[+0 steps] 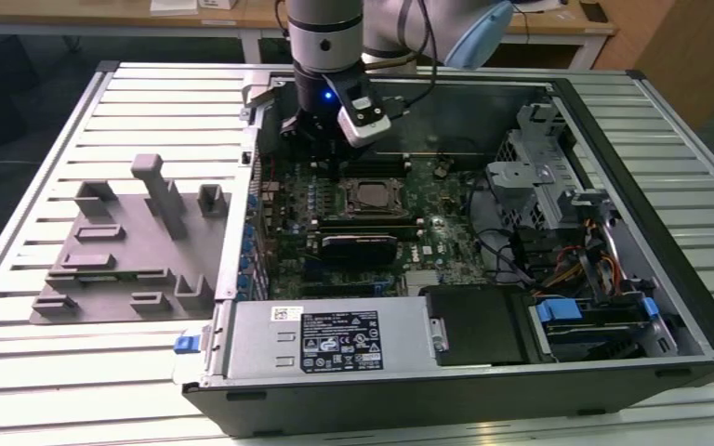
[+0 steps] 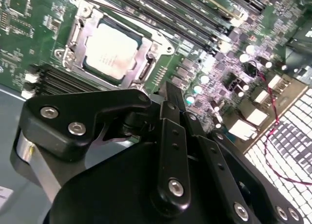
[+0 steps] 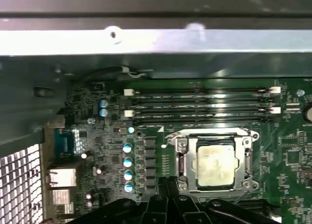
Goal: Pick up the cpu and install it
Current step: 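Install the first cpu locking lever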
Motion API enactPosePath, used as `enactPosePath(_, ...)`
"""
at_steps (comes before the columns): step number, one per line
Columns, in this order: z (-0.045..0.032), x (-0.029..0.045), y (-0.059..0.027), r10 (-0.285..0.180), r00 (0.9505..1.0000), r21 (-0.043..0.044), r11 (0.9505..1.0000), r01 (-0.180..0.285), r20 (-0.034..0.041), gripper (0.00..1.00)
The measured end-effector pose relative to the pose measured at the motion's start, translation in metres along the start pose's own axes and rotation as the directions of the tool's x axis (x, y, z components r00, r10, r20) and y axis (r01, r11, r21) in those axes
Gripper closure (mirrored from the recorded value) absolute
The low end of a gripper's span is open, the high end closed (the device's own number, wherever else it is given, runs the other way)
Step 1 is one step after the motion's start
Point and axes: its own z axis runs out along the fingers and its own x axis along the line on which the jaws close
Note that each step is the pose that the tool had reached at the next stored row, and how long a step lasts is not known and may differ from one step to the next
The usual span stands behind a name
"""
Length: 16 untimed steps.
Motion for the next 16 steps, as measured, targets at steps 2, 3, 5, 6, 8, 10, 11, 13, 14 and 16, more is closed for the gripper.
enactPosePath(2, -0.0001, 0.002, -0.0001, 0.0, 1.0, -0.0032, 1.0, 0.0, -0.0002, 0.89)
enactPosePath(3, -0.0002, 0.003, -0.0002, 0.0, 1.0, -0.0066, 1.0, 0.0, -0.0004, 0.89)
enactPosePath(5, -0.0002, 0.0048, -0.0003, 0.001, 1.0, -0.0189, 0.9998, -0.001, -0.0008, 0.89)
enactPosePath(6, -0.0003, 0.0056, -0.0003, 0.001, 1.0, -0.0271, 0.9996, -0.001, -0.0013, 0.89)
enactPosePath(8, -0.0004, 0.0074, -0.0004, 0.002, 1.0, -0.0441, 0.999, -0.002, -0.0024, 0.89)
enactPosePath(10, -0.0005, 0.0085, -0.0004, 0.003, 1.0, -0.0578, 0.9983, -0.003, -0.003, 0.89)
enactPosePath(11, -0.0006, 0.0087, -0.0005, 0.003, 1.0, -0.0649, 0.9979, -0.003, -0.0033, 0.89)
enactPosePath(13, -0.0009, 0.0091, -0.0005, 0.004, 1.0, -0.0812, 0.9967, -0.004, -0.0044, 0.89)
enactPosePath(14, -0.001, 0.0093, -0.0005, 0.004, 1.0, -0.0895, 0.996, -0.005, -0.0048, 0.89)
enactPosePath(16, -0.0015, 0.0095, -0.0005, 0.005, 1.0, -0.1052, 0.9944, -0.006, -0.0056, 0.89)
